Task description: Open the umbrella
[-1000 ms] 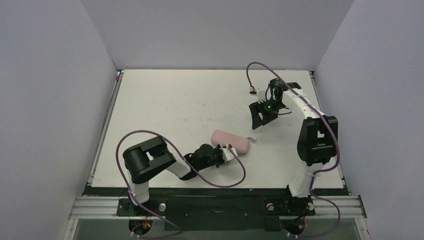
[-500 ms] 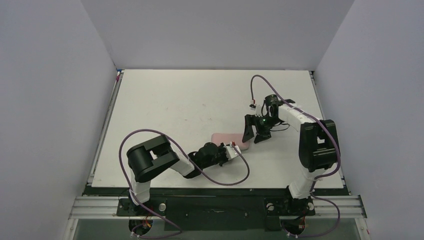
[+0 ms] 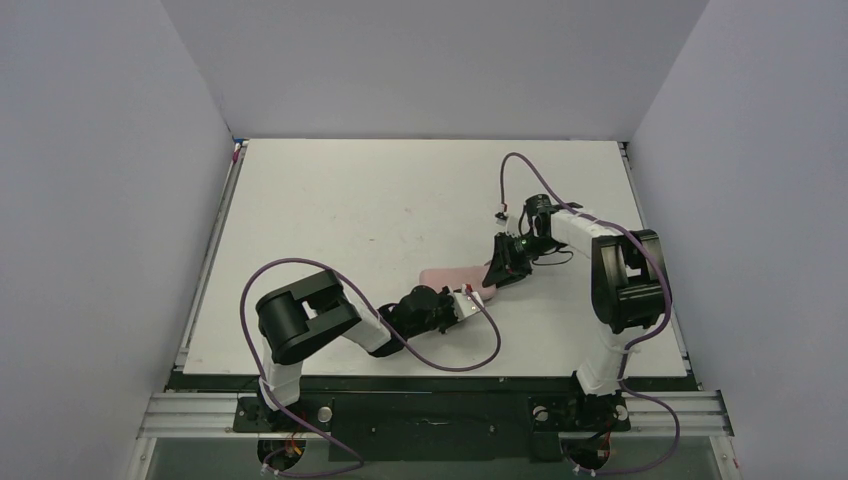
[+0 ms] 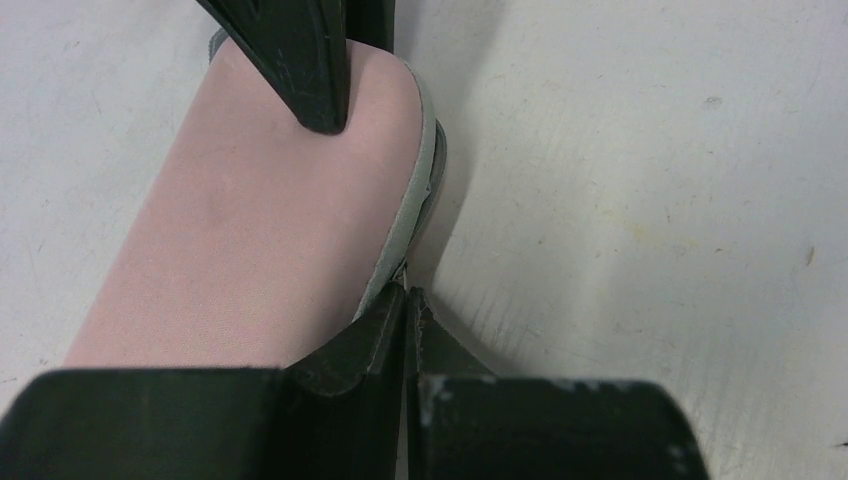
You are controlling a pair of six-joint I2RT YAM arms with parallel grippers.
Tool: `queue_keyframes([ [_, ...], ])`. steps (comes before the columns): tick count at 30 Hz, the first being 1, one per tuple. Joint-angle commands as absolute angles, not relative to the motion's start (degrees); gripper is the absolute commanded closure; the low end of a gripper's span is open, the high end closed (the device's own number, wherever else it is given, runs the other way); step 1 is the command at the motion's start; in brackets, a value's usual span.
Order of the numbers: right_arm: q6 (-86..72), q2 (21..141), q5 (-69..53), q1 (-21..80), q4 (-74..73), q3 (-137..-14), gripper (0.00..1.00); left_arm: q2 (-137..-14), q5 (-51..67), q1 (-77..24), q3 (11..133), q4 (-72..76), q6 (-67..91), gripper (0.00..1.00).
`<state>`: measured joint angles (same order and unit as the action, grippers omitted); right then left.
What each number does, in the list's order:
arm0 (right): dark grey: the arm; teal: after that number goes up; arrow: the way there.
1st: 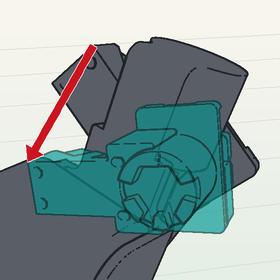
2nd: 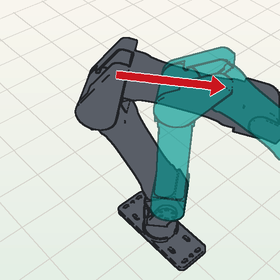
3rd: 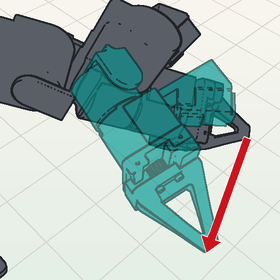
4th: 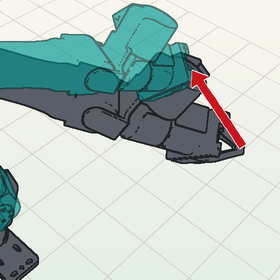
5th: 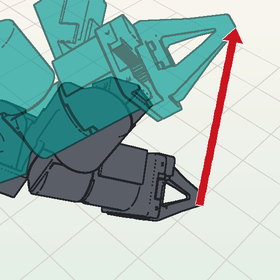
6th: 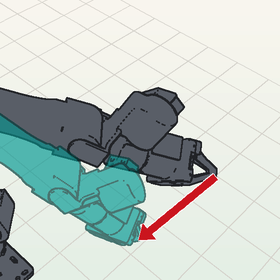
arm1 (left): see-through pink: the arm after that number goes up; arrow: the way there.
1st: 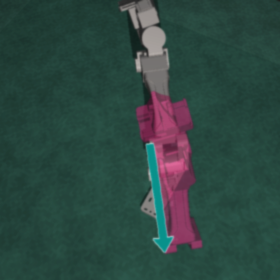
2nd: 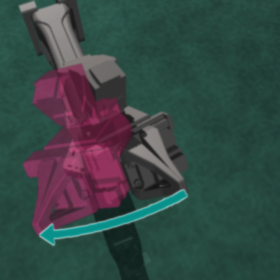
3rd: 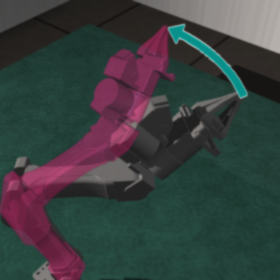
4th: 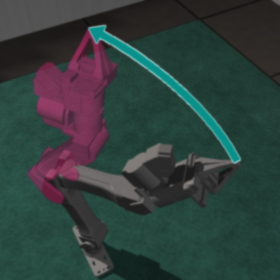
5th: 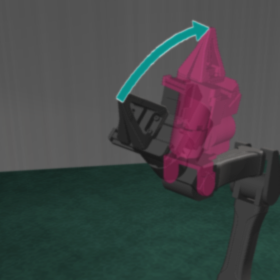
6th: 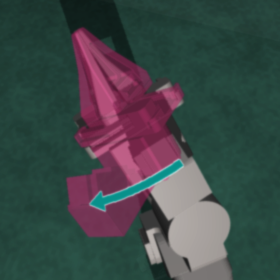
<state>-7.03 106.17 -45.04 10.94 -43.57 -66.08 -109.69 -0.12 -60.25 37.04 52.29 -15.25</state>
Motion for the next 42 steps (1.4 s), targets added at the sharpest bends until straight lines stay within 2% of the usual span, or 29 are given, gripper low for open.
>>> queue_keyframes([
  [1,-5.7,106.8,-38.0,9.3,-42.3,-65.0,1.0,-109.2,-1.9,-60.1,37.4,52.1,-13.8,1.0],
  [6,-3.1,107.5,-35.9,5.4,-44.2,-66.0,1.0,-106.7,-3.1,-59.3,35.2,51.2,-13.2,1.0],
  [18,7.5,108.0,-34.1,3.6,-50.9,-67.4,1.0,-103.2,-4.8,-56.6,30.1,50.5,-14.4,1.0],
  [27,11.7,110.9,-31.0,2.6,-53.7,-72.2,1.0,-101.5,-3.0,-54.8,28.4,49.7,-15.2,1.0],
  [34,13.8,114.7,-29.2,2.7,-55.3,-81.2,1.0,-100.8,-1.0,-55.0,27.9,49.6,-15.5,1.0],
  [36,13.6,115.0,-27.8,2.6,-55.3,-83.5,0.93,-100.4,-0.5,-55.2,27.8,49.7,-15.5,1.0],
  [38,11.6,114.9,-27.2,2.5,-55.3,-85.7,0.72,-100.4,-0.4,-55.4,27.9,49.6,-15.0,1.0],
  [39,10.2,114.6,-27.6,2.5,-55.3,-86.5,0.54,-100.5,-0.4,-55.4,28.1,49.5,-14.6,1.0],
  [40,9.4,113.8,-28.5,2.5,-55.2,-86.6,0.41,-100.7,-0.3,-55.4,28.2,49.5,-14.0,1.0],
  [42,7.6,111.9,-30.7,2.4,-55.2,-86.0,0.34,-101.2,-0.2,-55.6,28.9,49.5,-13.0,1.0],
])
